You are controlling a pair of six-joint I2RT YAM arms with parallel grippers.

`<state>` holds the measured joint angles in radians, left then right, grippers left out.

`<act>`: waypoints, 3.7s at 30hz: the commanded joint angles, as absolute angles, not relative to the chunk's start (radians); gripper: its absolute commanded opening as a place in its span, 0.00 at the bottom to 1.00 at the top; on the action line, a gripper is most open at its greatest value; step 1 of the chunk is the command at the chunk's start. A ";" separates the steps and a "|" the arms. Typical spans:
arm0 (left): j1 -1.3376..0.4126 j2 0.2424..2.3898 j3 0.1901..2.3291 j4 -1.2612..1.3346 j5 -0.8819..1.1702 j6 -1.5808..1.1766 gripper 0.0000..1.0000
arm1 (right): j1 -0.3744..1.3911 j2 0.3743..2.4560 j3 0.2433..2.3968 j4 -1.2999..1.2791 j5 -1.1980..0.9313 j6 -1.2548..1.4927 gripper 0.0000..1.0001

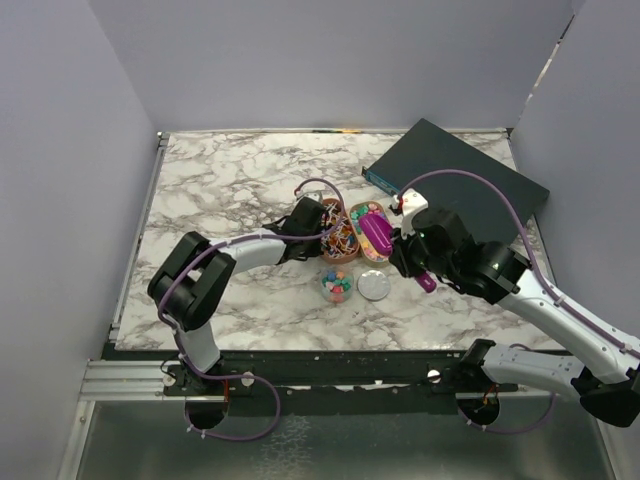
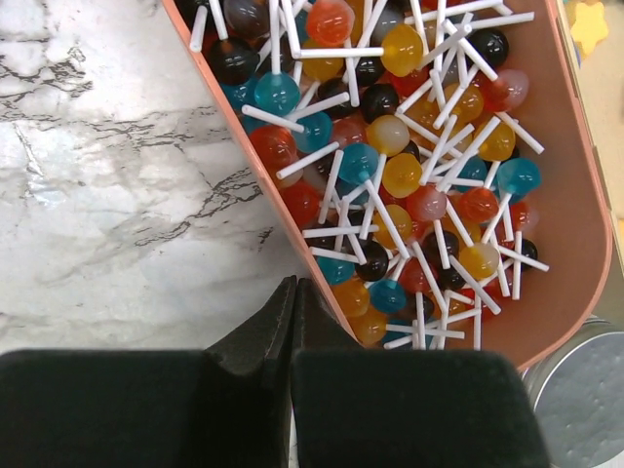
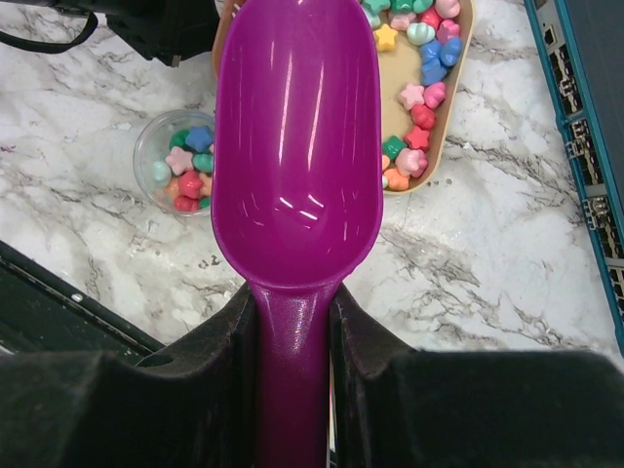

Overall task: Pack the candies
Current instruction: Move the storage box to the center of the board, then scoop the fake candies from the storage box.

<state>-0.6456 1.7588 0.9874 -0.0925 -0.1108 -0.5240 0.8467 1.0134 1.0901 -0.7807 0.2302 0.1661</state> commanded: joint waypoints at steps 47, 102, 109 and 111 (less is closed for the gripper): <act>-0.652 0.783 0.740 -0.222 -0.180 -0.119 0.99 | 0.789 1.716 1.673 -1.256 -0.030 0.146 0.01; -0.654 0.661 0.701 -0.217 -0.227 -0.136 0.99 | 0.687 2.185 1.967 -1.229 -0.058 0.187 0.01; -0.655 0.674 0.703 -0.218 -0.230 -0.134 0.99 | 0.688 2.184 1.904 -1.127 -0.047 0.214 0.01; -0.654 0.675 0.702 -0.218 -0.234 -0.134 0.99 | 0.688 2.184 1.885 -1.100 -0.036 0.219 0.01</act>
<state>-0.6502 0.6720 0.7116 -0.2192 -0.2104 -0.1474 0.6899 2.1536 1.9167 -1.2007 -0.0574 0.1932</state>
